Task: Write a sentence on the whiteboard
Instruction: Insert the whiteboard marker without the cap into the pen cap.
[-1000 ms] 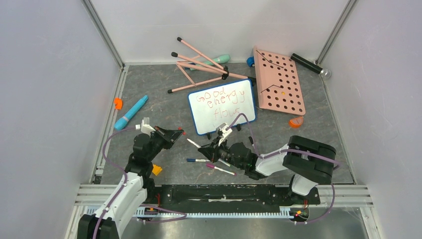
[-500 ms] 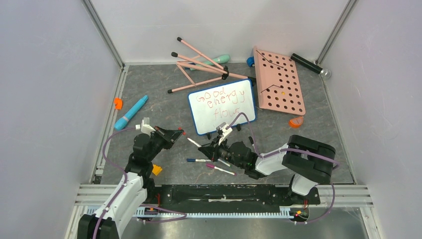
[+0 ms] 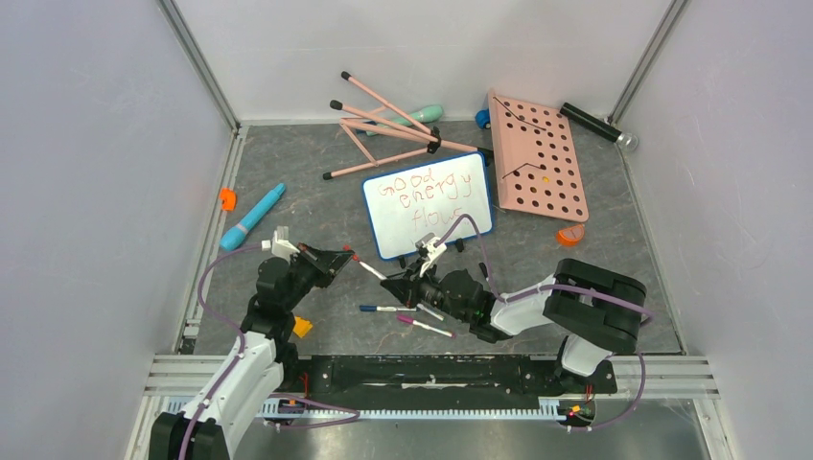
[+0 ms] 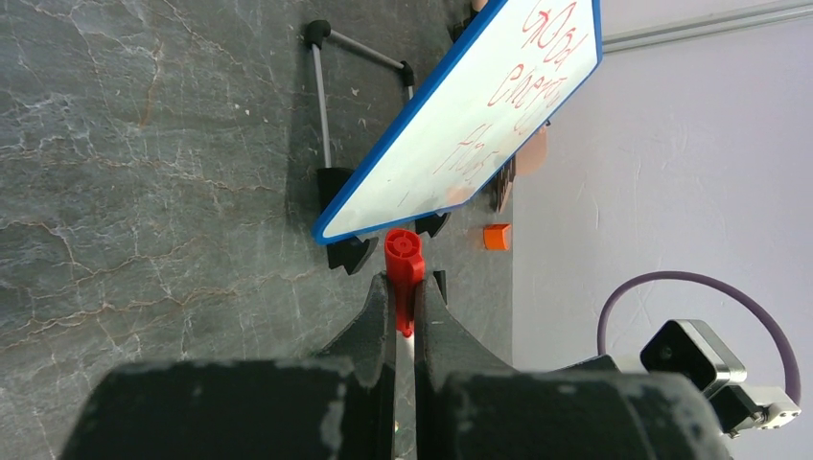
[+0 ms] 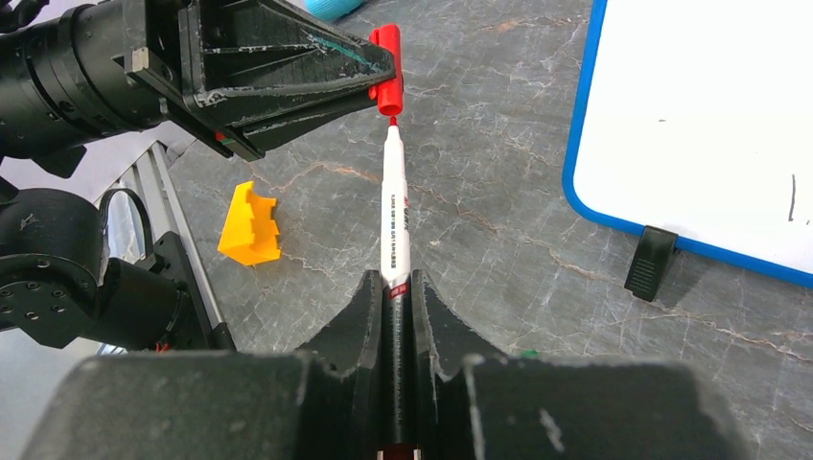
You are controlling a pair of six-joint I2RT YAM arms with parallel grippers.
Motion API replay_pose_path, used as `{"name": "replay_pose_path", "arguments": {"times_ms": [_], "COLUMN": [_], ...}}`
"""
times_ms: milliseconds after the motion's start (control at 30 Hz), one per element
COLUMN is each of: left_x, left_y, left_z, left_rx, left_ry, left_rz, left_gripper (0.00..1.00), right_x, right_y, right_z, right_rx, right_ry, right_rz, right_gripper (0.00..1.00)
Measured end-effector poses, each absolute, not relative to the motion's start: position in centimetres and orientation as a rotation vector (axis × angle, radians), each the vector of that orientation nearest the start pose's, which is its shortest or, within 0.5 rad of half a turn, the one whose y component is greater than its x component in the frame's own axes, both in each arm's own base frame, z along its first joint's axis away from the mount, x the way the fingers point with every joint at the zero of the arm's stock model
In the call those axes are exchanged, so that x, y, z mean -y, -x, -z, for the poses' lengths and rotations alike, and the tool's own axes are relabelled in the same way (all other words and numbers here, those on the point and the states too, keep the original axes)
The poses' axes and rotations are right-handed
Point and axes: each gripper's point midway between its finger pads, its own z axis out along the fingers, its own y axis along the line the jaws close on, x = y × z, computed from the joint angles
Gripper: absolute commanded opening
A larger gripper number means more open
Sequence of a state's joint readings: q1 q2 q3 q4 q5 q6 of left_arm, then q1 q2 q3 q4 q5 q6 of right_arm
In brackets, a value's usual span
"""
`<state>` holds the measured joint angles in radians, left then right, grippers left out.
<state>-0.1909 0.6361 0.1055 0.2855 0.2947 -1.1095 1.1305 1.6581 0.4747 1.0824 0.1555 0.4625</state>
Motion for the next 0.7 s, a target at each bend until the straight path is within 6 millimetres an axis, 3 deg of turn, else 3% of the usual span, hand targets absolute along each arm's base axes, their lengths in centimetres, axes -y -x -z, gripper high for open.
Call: {"name": "replay_pose_path", "arguments": {"times_ms": [700], "left_x": [13.48], "left_y": [-24.72], "left_z": [-12.06], "left_rx": [-1.861], "left_ry": [0.673], "left_rz": [1.152], "left_gripper": [0.02], "right_x": [-39.40], "right_y": [-19.62], "right_z": [-11.07], "right_rx": [-1.722], "right_ry": [0.479], "right_rz": [-1.058], "right_gripper": [0.00]}}
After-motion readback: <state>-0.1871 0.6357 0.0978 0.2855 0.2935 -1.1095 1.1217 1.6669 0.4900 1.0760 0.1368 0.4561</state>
